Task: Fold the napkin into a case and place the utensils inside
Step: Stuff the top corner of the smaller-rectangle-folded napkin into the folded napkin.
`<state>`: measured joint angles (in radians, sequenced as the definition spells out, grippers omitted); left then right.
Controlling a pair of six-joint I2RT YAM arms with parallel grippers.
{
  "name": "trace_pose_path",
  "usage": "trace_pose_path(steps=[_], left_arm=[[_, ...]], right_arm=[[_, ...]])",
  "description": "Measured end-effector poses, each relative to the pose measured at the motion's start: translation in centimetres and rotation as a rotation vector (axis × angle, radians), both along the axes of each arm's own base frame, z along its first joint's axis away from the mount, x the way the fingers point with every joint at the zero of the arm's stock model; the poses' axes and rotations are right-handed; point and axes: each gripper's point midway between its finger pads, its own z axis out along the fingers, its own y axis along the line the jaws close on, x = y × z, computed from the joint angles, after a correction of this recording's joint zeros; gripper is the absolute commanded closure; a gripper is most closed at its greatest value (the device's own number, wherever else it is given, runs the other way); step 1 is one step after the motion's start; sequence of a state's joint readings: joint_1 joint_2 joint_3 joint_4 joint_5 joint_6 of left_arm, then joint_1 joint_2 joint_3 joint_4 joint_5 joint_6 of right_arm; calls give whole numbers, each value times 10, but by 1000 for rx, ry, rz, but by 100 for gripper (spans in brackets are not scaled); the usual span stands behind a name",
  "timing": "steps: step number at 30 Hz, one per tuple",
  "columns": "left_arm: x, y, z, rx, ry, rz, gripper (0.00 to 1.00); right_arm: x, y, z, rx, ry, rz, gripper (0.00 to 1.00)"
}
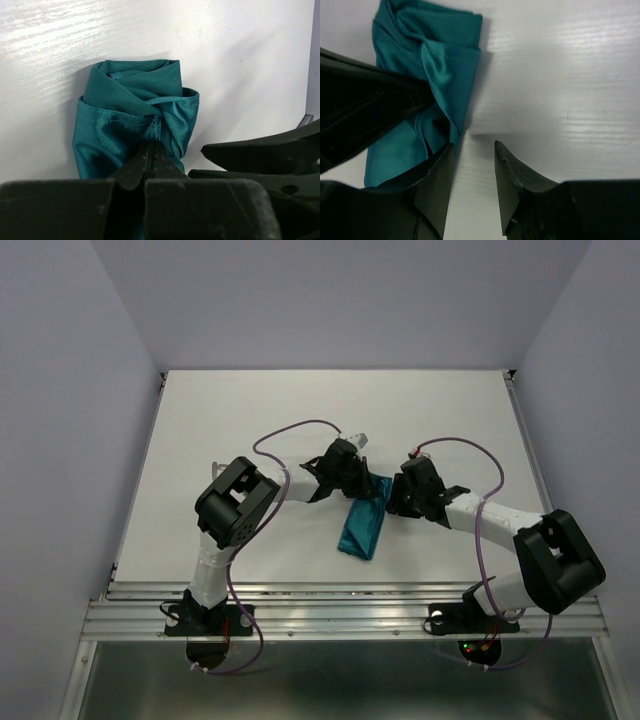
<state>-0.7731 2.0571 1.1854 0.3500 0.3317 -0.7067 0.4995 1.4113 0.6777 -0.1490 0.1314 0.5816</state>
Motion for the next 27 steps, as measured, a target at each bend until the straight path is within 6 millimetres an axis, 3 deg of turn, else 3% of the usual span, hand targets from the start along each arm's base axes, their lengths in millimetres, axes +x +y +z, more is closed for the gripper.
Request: trace_pose_path(steps=[3, 9, 18, 22, 27], left_arm=[[-2, 4, 4, 9, -10, -3, 100], [-2, 9, 16, 19, -36, 0, 100], [-4, 15, 9, 58, -28, 3, 100], [-3, 13, 1, 66, -16, -1, 100], [-2, 9, 0, 57, -13, -12, 100]], right_arm=[[-12, 3, -6, 30, 35, 16, 61], [-9, 5, -3, 40, 30, 12, 66], [36, 16, 32, 41, -74, -27, 77], [50, 18, 23, 14, -56, -43, 81], [54, 15, 8, -20, -26, -57, 87]])
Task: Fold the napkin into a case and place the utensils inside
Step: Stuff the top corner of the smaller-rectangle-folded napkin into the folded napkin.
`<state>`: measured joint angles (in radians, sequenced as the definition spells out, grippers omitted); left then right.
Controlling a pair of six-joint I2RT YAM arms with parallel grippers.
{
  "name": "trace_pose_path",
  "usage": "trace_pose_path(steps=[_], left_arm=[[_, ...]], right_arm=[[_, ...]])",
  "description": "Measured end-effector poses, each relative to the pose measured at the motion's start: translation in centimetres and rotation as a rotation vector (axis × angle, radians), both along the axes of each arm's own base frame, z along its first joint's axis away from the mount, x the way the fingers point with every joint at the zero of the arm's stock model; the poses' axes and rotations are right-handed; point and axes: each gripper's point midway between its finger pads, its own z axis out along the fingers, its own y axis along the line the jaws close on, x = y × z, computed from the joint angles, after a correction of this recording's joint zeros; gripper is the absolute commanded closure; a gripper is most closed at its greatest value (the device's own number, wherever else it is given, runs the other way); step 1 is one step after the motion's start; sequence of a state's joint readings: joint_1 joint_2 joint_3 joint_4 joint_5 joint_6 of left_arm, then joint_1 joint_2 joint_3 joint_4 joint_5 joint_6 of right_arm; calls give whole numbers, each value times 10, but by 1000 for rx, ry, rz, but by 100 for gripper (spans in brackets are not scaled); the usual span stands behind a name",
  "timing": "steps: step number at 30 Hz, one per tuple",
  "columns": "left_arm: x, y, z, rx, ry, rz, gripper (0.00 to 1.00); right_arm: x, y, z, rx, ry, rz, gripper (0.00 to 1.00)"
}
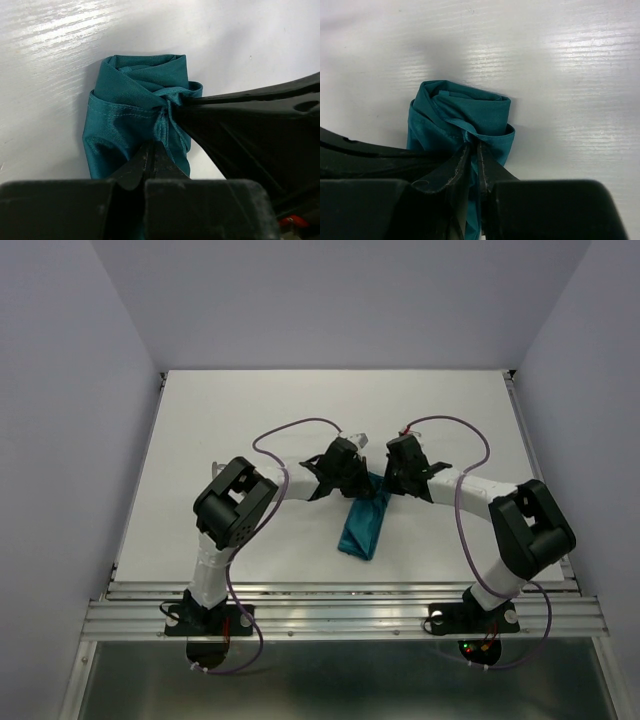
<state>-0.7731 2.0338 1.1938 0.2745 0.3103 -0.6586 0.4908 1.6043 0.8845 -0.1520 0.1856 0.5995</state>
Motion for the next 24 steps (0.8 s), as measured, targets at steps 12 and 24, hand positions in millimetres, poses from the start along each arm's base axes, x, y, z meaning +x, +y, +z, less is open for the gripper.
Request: trace_pose_path(steps=[12, 24], left_arm=[[7, -13, -2, -18, 5, -19, 100], [11, -21, -1, -23, -3, -27, 100]], right_arm=[[-1, 7, -9, 19, 32, 21, 97], [1, 2, -7, 14, 30, 7, 61]])
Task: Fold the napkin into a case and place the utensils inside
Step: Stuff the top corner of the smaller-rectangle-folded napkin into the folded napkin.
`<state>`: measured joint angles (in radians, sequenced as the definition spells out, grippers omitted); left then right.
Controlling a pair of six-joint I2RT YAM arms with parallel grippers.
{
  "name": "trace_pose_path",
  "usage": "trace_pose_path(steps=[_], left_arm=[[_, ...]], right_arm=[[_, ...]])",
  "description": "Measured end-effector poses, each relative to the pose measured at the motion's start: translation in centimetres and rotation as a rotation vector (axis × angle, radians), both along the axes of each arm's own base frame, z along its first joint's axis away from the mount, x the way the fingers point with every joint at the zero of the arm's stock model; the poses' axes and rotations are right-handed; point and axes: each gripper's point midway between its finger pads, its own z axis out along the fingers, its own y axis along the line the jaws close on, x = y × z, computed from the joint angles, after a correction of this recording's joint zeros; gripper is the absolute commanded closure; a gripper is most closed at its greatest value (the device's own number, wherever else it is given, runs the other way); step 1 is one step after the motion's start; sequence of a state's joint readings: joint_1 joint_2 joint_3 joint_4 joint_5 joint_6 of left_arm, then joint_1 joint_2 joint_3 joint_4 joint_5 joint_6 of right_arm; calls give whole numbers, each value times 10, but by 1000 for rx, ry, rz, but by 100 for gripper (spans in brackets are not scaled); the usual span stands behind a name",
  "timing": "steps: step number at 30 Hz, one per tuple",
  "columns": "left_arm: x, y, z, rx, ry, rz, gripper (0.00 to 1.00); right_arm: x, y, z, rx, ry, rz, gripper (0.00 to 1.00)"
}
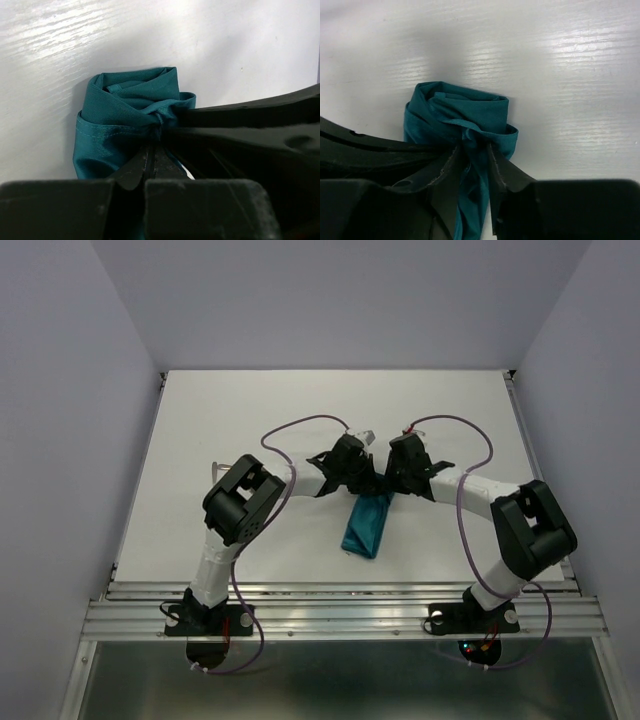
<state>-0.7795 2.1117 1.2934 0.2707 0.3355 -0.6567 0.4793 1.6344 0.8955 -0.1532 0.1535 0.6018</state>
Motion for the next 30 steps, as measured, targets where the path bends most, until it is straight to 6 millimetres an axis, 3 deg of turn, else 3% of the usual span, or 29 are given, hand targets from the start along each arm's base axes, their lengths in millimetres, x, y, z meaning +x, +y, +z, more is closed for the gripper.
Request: trace_pose_path(steps=[5, 10, 14, 17, 19, 30], left_arm=[[-6, 9, 6, 33, -9, 10, 100], [-6, 12, 31, 19, -45, 5, 100], [-6, 12, 45, 6, -70, -2, 100], [-8, 14, 43, 20, -65, -7, 100], [-10, 15, 40, 26, -60, -9, 100], [-16, 18, 9, 68, -6, -30, 100]], right_arm=[[0, -3, 34, 34, -79, -14, 59], [-10, -12, 66, 97, -169, -50, 61], [-31, -17, 43, 120, -110, -75, 63], [-48, -19, 13, 121, -24, -83, 64], [-54, -19, 4, 125, 8, -85, 65], [-54, -11, -15, 155, 55, -93, 71]])
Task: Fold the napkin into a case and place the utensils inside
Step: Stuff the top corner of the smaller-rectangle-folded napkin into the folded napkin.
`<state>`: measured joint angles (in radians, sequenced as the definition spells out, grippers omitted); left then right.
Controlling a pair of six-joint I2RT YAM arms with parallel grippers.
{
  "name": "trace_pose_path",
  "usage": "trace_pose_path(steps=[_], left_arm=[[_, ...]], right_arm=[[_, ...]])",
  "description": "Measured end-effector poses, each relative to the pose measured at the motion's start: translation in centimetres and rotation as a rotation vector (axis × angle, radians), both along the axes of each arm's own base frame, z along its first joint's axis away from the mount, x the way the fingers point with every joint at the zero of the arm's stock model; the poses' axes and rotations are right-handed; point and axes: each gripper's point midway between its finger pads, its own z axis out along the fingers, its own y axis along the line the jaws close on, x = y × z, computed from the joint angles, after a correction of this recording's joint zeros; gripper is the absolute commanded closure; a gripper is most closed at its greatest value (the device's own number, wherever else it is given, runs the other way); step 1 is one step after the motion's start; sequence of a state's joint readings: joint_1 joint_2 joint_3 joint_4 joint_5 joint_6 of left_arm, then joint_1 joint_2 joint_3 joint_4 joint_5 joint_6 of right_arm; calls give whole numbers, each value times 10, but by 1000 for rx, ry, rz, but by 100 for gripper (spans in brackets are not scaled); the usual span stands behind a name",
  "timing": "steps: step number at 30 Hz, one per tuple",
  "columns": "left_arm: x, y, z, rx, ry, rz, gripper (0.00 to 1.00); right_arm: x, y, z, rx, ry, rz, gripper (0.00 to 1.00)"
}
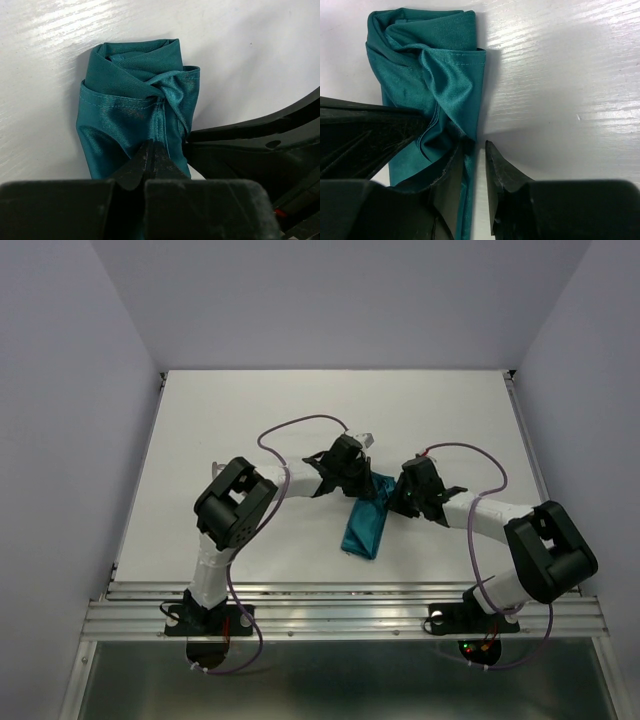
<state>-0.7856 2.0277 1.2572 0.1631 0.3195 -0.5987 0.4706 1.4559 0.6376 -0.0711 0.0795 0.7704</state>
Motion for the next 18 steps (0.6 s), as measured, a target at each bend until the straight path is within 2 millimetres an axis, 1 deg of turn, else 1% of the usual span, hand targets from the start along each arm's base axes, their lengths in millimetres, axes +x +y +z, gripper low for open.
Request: trace_pose_path(steps=[4, 6, 7, 8, 9, 18], left_arm=[[-2, -1, -2, -2, 8, -8, 100], [-2, -2, -1, -6, 9, -12, 100], [-3, -2, -1, -8, 10, -15, 100], [-4, -3, -1, -8, 10, -17, 100], [-5, -3, -1, -9, 11, -20, 100], [-11, -9, 1, -23, 15, -43, 100]], right_arm=[[5, 3, 0, 13, -15, -3, 76], [6, 4, -1, 14, -16, -3, 85], [7, 4, -1, 14, -18, -3, 93], [7, 4, -2, 13, -17, -2, 98], [7, 4, -2, 13, -17, -1, 99], [8, 4, -2, 9, -24, 7, 99]])
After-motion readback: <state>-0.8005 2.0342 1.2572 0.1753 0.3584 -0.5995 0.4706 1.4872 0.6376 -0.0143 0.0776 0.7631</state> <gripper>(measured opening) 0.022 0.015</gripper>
